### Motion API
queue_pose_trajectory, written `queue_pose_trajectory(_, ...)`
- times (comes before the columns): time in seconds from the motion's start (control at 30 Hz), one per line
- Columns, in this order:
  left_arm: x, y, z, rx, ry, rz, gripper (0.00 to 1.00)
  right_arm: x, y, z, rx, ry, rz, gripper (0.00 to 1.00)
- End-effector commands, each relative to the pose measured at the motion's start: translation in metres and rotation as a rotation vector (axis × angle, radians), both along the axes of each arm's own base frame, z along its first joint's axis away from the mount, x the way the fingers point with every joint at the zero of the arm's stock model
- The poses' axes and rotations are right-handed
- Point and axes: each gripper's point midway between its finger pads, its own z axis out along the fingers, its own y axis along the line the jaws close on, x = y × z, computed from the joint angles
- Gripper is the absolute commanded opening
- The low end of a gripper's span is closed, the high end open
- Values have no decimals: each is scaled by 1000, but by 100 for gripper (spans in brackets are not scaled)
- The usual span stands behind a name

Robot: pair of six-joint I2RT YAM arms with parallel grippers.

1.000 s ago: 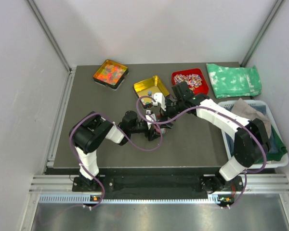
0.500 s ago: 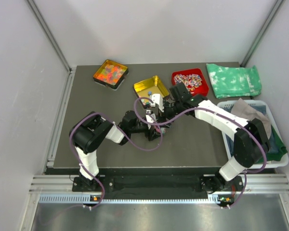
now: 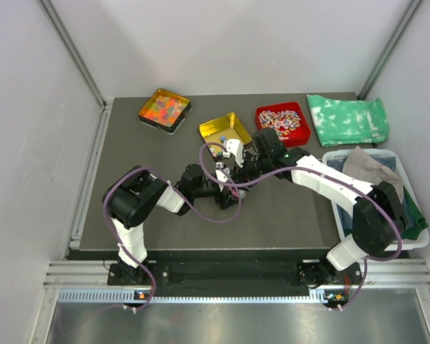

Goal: Pack the candies
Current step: Screw the bottle lid onto the packing bottle.

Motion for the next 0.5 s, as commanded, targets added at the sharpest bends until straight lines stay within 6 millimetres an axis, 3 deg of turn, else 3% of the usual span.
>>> queue_pose_trajectory(0.0,-8,11,-34,111,52,15,61,7,-2,-7,-8,28,-222,49)
queue_pose_trajectory(0.47,-8,12,-35,113,45,19,61,16,21,3,28,122,-414,49)
